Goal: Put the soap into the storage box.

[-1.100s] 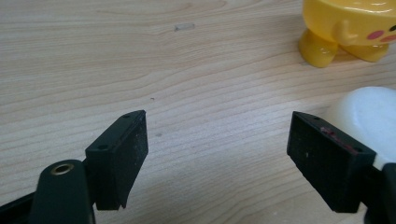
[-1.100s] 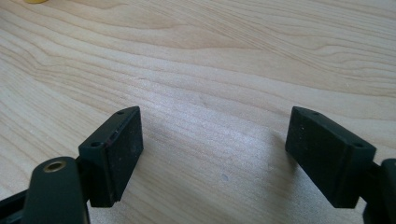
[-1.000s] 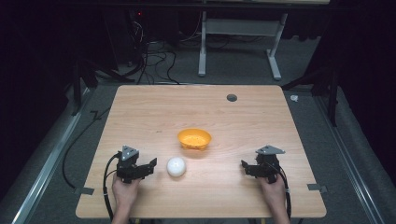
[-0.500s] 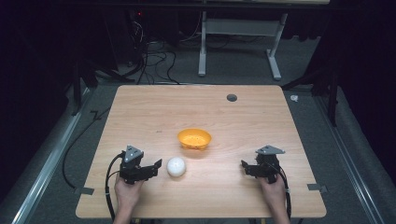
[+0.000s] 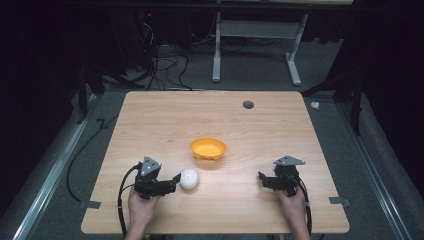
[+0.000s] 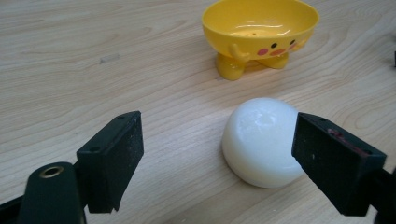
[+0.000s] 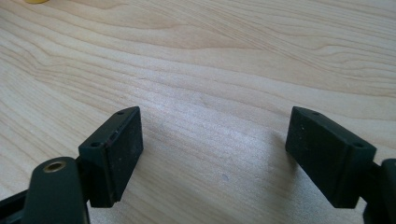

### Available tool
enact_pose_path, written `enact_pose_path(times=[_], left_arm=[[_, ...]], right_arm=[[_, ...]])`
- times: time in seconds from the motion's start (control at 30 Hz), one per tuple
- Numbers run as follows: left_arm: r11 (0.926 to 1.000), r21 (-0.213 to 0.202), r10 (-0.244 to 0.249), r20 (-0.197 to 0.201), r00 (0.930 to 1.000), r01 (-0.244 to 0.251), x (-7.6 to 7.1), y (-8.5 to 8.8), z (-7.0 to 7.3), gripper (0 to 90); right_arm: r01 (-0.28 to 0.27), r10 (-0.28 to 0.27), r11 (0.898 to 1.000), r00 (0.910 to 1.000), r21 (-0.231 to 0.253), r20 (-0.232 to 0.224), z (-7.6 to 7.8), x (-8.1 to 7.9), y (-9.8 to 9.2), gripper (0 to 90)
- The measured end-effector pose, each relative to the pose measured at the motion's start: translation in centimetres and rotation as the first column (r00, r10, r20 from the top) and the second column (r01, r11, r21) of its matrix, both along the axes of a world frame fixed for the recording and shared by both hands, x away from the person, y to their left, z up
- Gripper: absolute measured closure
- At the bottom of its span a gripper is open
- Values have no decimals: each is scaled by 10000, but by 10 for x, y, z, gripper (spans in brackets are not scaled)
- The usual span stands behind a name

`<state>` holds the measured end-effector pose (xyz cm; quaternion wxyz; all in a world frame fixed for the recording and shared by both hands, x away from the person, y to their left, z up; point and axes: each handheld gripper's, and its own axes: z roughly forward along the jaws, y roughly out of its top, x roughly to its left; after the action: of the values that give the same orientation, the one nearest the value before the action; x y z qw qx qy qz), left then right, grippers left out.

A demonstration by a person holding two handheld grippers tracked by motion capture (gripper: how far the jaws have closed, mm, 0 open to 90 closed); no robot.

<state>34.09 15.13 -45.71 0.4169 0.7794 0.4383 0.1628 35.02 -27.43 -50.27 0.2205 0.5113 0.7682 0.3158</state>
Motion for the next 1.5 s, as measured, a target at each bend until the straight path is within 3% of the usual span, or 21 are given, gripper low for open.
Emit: enact_pose_path(times=[0.33,0.63,0.87,0.97,1.5], left_arm=[[9976,328,-613,-36,9981,614,-4,-20,-2,150],[9952,570,-789,-203,9967,799,-1,-33,-10,142],[9953,536,-782,-448,9959,806,2,-40,-15,134],[9944,749,-718,-367,9967,744,3,-43,-17,134],[9928,954,-683,-478,9965,727,10,-56,-28,142]], right_arm=[[-2,2,10000,10000,4,-2,0,0,0,198],[-1,1,10000,10000,4,-5,0,0,0,198],[-3,3,10000,10000,10,0,0,0,0,199],[-3,3,10000,10000,4,-6,0,0,0,198],[-2,2,10000,10000,5,-6,0,0,0,198]])
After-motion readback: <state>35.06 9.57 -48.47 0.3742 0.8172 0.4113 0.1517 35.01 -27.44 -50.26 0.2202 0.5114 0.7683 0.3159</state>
